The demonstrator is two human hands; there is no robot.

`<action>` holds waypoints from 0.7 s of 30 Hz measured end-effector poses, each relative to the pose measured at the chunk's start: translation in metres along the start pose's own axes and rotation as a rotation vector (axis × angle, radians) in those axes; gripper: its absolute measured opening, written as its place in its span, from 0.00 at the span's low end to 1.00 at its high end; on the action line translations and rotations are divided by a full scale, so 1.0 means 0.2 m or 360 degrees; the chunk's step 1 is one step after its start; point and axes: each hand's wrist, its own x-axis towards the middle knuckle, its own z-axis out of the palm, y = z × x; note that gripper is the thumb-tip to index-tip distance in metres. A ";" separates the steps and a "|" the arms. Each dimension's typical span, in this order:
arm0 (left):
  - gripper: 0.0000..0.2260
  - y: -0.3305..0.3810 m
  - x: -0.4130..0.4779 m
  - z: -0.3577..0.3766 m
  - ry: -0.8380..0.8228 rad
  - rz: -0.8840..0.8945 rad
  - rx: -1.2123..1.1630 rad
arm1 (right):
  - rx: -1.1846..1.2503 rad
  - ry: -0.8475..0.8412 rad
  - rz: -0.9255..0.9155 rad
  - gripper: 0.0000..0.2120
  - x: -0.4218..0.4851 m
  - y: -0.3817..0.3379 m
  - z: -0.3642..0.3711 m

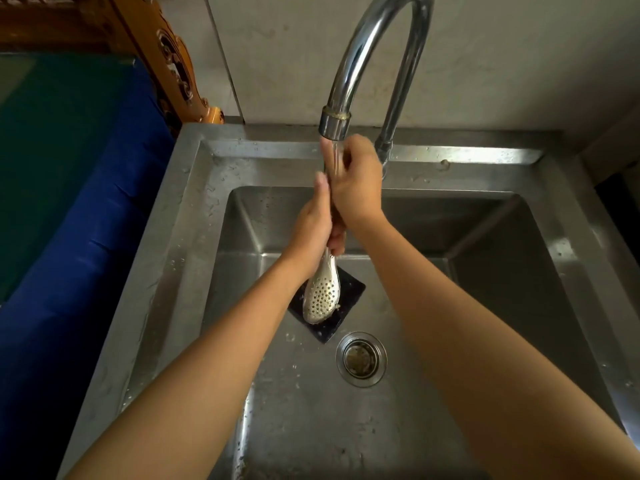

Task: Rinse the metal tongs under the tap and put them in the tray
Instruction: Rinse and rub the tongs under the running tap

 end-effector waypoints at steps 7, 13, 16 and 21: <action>0.13 0.12 0.07 0.03 0.0181 0.0070 -0.0215 | 0.0513 -0.0503 0.0337 0.10 -0.15 0.03 -0.11; 0.06 0.20 0.13 0.09 0.0272 0.0279 -0.0090 | 0.0874 -0.0588 0.0703 0.19 -0.42 0.15 -0.17; 0.07 0.16 0.07 0.11 0.0286 0.0271 -0.0169 | 0.0713 -0.0302 0.0783 0.25 -0.38 0.13 -0.12; 0.05 0.10 -0.04 0.14 0.0334 0.0162 -0.0054 | 0.0275 -0.0172 0.0583 0.24 -0.32 0.08 -0.08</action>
